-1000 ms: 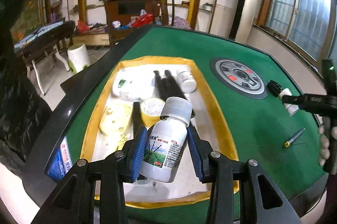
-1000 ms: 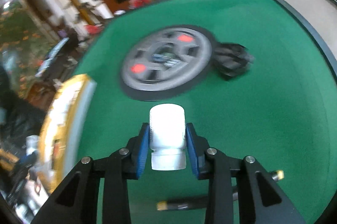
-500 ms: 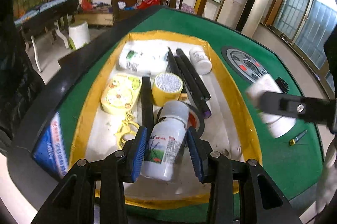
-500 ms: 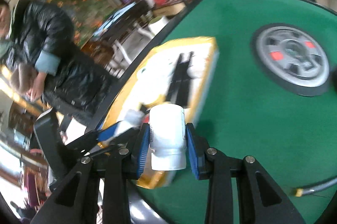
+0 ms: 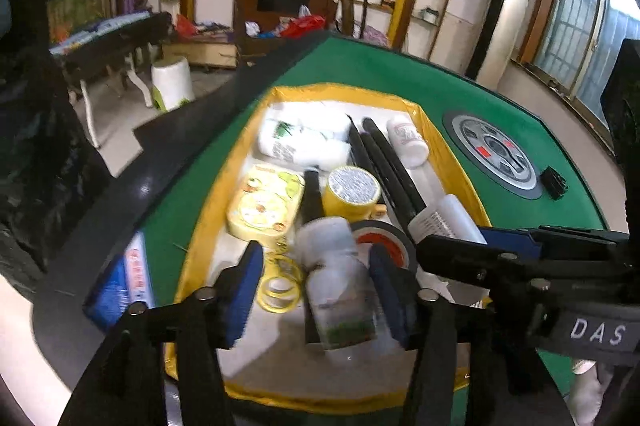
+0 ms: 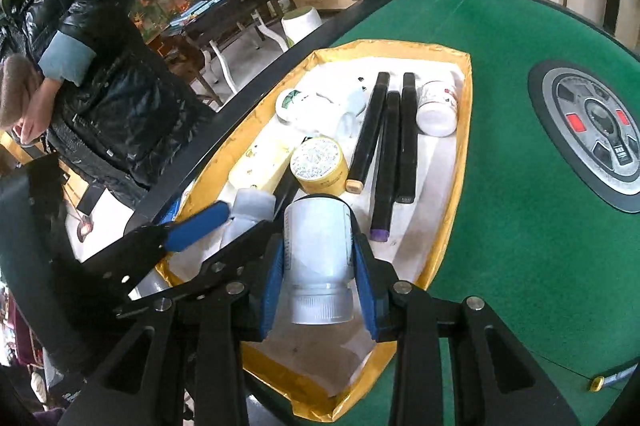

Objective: Organize rigid objects
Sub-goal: 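Carry both white bottles over the tray with both grippers, then lower both bottles into the tray and open both grippers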

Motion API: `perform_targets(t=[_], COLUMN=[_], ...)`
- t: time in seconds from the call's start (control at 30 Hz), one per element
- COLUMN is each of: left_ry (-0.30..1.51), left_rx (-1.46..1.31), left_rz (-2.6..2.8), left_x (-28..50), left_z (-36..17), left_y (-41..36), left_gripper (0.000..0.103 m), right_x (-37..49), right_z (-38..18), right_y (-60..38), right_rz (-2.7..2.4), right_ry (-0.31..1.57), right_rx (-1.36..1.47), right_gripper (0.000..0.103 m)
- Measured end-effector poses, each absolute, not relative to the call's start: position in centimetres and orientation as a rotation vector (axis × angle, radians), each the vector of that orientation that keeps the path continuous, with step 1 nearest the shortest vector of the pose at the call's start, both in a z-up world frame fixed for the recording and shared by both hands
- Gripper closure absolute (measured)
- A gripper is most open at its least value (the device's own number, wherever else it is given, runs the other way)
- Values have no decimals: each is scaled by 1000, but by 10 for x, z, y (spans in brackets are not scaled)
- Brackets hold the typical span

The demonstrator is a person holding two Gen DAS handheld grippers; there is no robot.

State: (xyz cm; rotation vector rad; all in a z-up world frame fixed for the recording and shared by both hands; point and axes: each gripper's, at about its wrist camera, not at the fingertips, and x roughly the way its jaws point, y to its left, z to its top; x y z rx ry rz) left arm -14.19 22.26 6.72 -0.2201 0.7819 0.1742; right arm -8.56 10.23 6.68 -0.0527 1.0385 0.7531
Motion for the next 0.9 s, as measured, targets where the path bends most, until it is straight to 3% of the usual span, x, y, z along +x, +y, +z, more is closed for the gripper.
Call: perform_targets(t=[0.37, 0.67, 0.9], left_ry=[700, 709, 705], left_rx=[-86, -56, -27], left_rz=[320, 325, 325], left_x=[-156, -158, -160], left_z=[86, 91, 97], left_y=[209, 193, 176], left_gripper=[22, 20, 20], right_x=[-89, -94, -90], right_z=[78, 84, 81], right_y=[88, 61, 29], right_rz=[762, 729, 685], right_ry=[998, 950, 955], right_rx=[5, 49, 125], right_gripper=[62, 49, 48])
